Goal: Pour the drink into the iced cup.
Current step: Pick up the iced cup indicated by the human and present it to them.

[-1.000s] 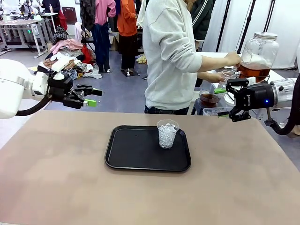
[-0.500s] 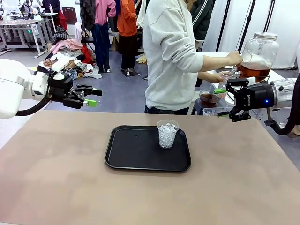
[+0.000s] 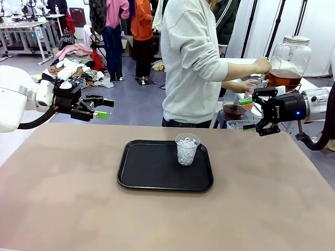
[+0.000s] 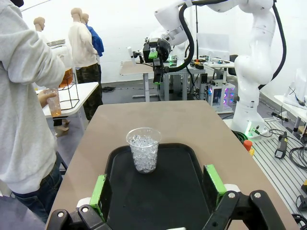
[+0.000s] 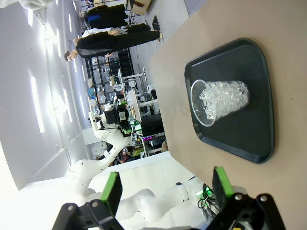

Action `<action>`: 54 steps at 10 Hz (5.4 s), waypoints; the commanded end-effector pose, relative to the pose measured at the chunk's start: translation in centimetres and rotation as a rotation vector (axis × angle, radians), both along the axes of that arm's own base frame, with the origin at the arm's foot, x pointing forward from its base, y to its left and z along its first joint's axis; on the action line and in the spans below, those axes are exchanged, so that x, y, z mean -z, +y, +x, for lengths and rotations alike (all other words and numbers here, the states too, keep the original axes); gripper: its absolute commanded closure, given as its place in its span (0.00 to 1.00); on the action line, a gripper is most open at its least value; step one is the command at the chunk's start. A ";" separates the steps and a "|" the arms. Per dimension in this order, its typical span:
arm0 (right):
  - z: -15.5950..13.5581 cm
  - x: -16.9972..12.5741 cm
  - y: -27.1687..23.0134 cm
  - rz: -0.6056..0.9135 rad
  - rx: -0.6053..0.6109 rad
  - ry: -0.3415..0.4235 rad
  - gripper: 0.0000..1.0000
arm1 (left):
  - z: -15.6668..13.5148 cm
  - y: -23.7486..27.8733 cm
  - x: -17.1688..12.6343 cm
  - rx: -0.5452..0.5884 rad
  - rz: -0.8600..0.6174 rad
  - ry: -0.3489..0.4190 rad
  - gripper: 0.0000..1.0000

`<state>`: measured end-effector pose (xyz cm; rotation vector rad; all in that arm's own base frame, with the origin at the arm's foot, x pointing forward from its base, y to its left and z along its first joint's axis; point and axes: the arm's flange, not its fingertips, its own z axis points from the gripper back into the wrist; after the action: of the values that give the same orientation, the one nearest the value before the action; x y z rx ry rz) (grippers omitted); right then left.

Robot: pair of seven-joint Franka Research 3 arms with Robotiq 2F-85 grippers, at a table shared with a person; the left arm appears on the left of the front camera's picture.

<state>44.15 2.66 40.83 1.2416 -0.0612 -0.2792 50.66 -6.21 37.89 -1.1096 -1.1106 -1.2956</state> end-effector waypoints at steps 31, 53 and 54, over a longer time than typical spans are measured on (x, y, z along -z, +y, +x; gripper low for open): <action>0.1 -0.1 0.1 -0.001 0.001 -0.004 0.00 | 0.0 0.1 -0.1 -0.007 -0.001 -0.003 0.00; 0.1 -0.1 0.1 -0.001 0.001 -0.004 0.00 | 0.0 0.1 -0.1 -0.007 -0.001 -0.003 0.00; 0.1 -0.1 0.1 -0.001 0.001 -0.004 0.00 | 0.0 0.1 -0.1 -0.007 -0.001 -0.003 0.00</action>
<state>44.15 2.66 40.83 1.2416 -0.0612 -0.2792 50.66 -6.21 37.89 -1.1095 -1.1106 -1.2957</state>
